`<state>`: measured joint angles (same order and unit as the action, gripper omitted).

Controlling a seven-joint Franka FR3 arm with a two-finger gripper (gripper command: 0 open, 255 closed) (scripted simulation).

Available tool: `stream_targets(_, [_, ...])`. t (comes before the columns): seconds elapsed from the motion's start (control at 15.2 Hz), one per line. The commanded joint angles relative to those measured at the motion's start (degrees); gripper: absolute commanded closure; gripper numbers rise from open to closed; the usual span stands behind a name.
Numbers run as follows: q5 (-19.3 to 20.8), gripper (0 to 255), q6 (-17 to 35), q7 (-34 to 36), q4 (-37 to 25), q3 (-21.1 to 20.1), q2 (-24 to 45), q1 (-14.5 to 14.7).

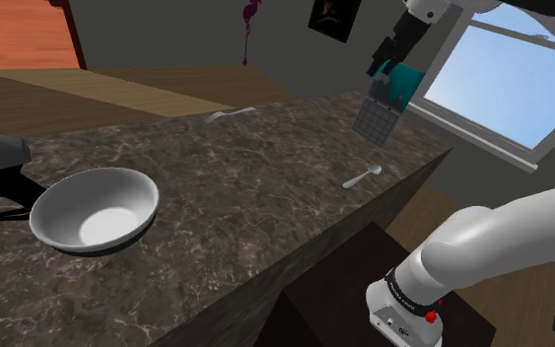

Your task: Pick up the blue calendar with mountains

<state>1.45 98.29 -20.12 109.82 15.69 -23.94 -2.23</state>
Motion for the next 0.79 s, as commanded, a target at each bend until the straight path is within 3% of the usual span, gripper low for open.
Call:
stream_targets(0.0, [-0.43, 0, -0.64, -2.22, -4.16, 1.95, 3.50, -0.20])
stream_targets(0.46, [-5.37, 0, -4.26, -10.55, -21.93, 8.97, 18.55, -1.79])
stream_targets(0.73, [-11.02, 0, -8.60, -15.62, -35.64, 12.62, 29.42, -4.97])
